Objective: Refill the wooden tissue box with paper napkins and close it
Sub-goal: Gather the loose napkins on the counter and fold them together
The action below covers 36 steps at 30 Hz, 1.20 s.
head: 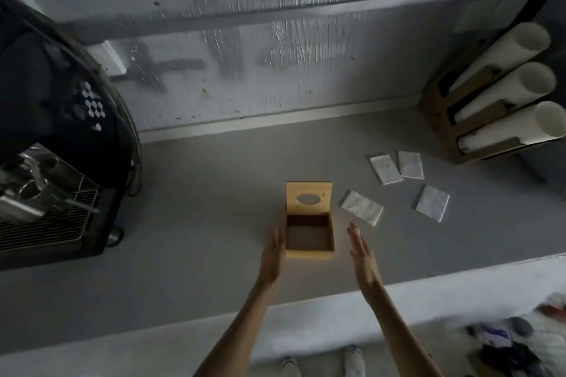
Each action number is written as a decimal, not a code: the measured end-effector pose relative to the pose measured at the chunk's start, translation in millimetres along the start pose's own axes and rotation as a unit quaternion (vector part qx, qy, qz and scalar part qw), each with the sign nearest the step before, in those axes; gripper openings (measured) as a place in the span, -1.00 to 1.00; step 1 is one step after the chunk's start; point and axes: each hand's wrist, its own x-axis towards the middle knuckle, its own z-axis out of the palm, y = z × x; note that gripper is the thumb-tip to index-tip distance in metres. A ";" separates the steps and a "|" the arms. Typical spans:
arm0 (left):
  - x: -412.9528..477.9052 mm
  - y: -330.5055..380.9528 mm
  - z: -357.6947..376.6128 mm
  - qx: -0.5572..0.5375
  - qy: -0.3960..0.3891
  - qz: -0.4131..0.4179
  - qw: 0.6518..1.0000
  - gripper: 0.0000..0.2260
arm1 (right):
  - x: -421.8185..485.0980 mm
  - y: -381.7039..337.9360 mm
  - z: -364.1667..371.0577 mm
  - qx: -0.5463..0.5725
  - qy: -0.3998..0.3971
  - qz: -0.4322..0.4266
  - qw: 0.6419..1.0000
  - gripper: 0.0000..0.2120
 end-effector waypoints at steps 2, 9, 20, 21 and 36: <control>4.8 -5.1 7.8 -0.018 0.003 -0.015 1.000 -0.38 | 3.7 3.0 5.4 0.033 -0.030 0.043 0.998 0.05; -10.2 1.6 14.4 -0.012 0.012 -0.014 1.000 -0.62 | 4.4 17.4 15.3 0.031 -0.066 0.088 0.993 0.09; -34.9 -16.1 27.0 -0.074 0.005 -0.036 0.997 -0.41 | -4.1 43.5 8.5 0.017 -0.046 0.080 0.996 -0.26; -37.4 -13.6 27.4 -0.061 0.002 -0.019 0.998 -0.51 | -3.5 48.0 8.4 0.014 -0.047 0.075 0.996 -0.26; -2.8 7.8 14.6 0.180 -0.043 -0.074 0.980 -0.75 | 127.1 -14.4 -67.4 -0.353 0.157 -0.072 0.920 -0.86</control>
